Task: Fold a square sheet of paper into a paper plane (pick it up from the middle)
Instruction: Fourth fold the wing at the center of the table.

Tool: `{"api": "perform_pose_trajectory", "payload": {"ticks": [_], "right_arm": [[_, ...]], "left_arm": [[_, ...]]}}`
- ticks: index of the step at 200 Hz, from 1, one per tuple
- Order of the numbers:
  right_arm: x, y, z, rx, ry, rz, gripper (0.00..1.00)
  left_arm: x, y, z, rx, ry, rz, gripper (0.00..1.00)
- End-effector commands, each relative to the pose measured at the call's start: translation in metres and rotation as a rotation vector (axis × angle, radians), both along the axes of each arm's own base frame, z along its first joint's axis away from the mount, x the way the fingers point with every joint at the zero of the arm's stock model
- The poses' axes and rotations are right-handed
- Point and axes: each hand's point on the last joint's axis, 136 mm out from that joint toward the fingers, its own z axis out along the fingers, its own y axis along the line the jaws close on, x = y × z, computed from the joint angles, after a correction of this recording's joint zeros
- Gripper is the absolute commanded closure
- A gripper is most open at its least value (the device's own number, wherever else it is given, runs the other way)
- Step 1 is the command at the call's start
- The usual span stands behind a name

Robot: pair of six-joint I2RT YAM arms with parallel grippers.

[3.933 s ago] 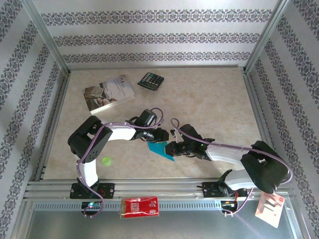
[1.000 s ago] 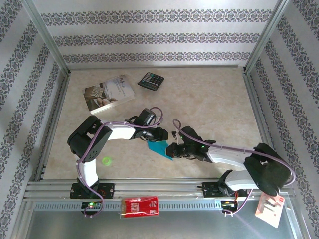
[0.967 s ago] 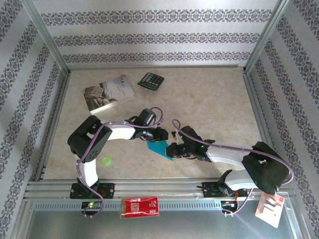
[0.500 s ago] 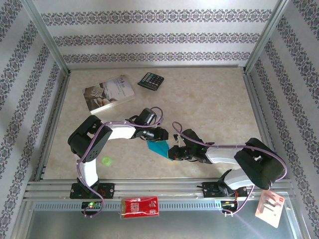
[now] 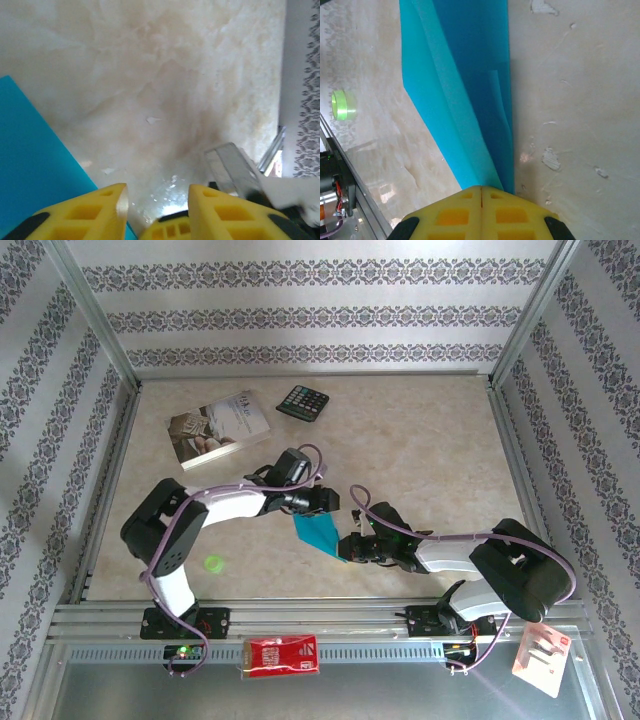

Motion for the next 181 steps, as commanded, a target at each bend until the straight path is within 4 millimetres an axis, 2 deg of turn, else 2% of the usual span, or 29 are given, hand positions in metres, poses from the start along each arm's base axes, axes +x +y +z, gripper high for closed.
{"api": "perform_pose_trajectory", "payload": {"ticks": [1, 36, 64, 119, 181], "right_arm": [[-0.023, -0.03, -0.041, -0.153, 0.12, -0.039, 1.0], [-0.024, -0.03, -0.041, -0.155, 0.125, -0.041, 1.0], [-0.024, -0.03, -0.04, -0.154, 0.124, -0.041, 1.0], [-0.025, -0.033, -0.042, -0.161, 0.124, -0.04, 1.0], [-0.025, -0.033, -0.042, -0.162, 0.123, -0.041, 1.0]], "left_arm": [[-0.01, 0.009, 0.002, -0.029, 0.044, 0.069, 0.71], [-0.031, 0.01, -0.008, -0.039, 0.098, 0.091, 0.87], [-0.044, 0.004, -0.016, -0.075, 0.144, 0.084, 0.96], [-0.061, -0.011, -0.03, -0.103, 0.194, 0.051, 1.0], [-0.072, -0.01, -0.047, -0.056, 0.226, 0.053, 1.0]]}}
